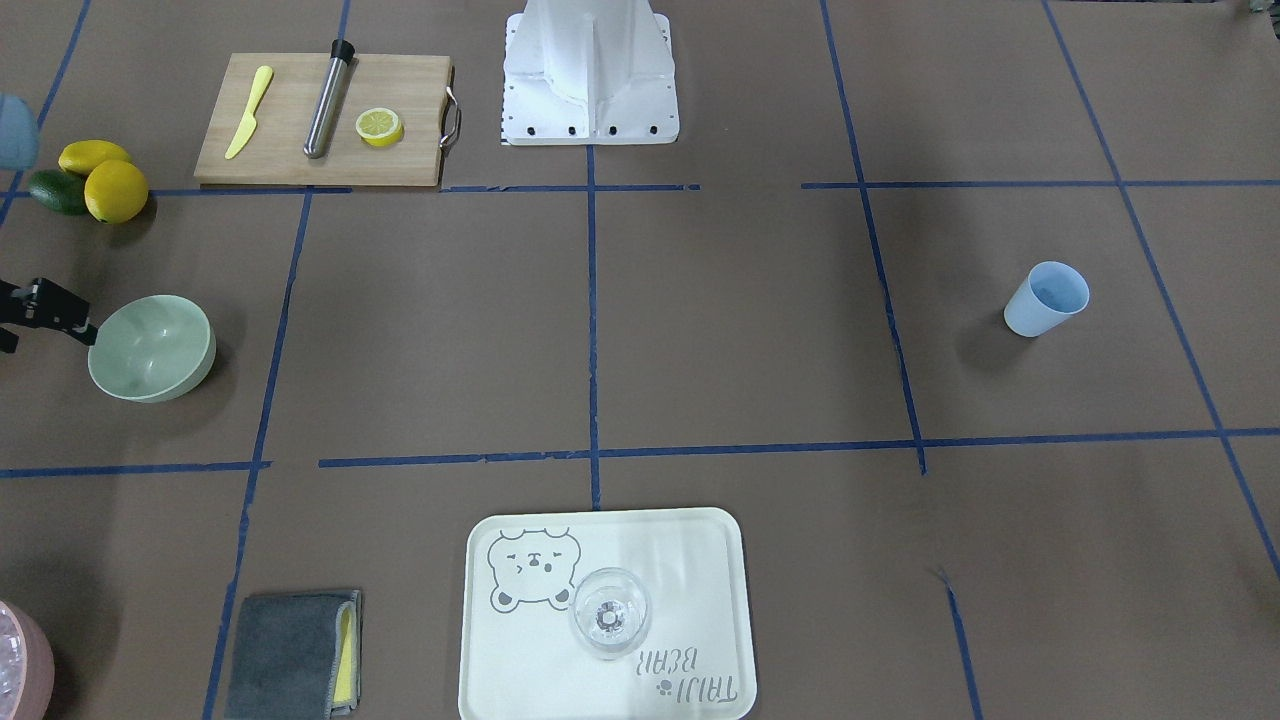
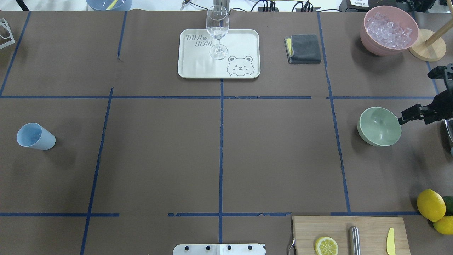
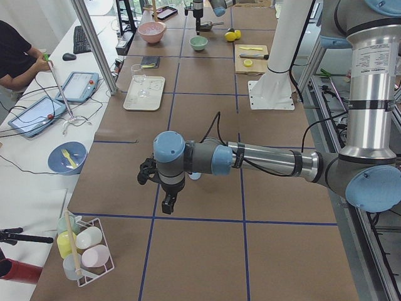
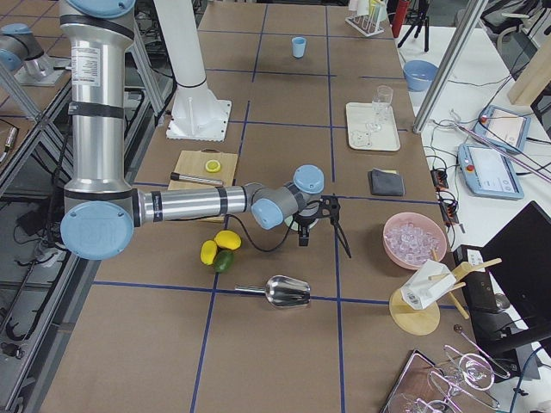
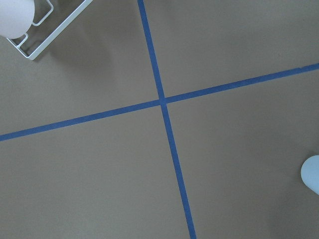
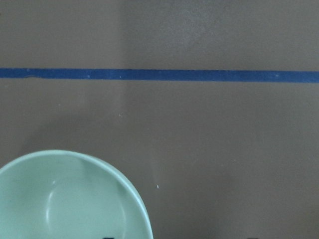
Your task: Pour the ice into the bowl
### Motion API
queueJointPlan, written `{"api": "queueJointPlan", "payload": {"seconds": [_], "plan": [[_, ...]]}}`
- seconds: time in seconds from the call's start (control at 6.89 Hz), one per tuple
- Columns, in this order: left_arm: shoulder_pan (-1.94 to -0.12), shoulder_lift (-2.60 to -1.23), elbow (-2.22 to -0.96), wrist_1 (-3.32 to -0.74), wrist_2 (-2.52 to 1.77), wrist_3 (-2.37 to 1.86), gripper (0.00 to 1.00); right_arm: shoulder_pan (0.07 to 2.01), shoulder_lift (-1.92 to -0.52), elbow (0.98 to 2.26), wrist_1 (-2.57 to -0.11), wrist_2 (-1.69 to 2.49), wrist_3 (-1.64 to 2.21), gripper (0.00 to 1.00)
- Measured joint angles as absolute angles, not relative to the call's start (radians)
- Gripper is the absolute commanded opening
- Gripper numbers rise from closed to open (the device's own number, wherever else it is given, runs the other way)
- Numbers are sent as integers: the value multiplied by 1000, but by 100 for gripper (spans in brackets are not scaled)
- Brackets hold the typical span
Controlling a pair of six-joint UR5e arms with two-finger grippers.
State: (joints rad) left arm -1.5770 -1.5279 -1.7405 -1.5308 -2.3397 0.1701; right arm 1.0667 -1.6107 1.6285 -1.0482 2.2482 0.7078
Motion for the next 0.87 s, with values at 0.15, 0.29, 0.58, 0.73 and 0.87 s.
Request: {"api": "queueJointPlan", "payload": {"seconds": [0.15, 0.29, 0.58, 0.73, 0.87], "plan": [[-1577, -1528, -1743, -1532, -2339, 170, 100, 1043, -1606, 1601, -993, 2217, 752, 76], [-1577, -1528, -1749, -1533, -2339, 169, 100, 1027, -1604, 1580, -971, 2206, 768, 48], [-1577, -1528, -1756, -1534, -2339, 169, 100, 1008, -1603, 1567, -959, 2202, 775, 0], [-1577, -1528, -1757, -1534, -2339, 169, 100, 1006, -1603, 1569, -958, 2206, 781, 0], [-1577, -1527, -1759, -1534, -2339, 169, 100, 1006, -1602, 1575, -957, 2217, 802, 0]]}}
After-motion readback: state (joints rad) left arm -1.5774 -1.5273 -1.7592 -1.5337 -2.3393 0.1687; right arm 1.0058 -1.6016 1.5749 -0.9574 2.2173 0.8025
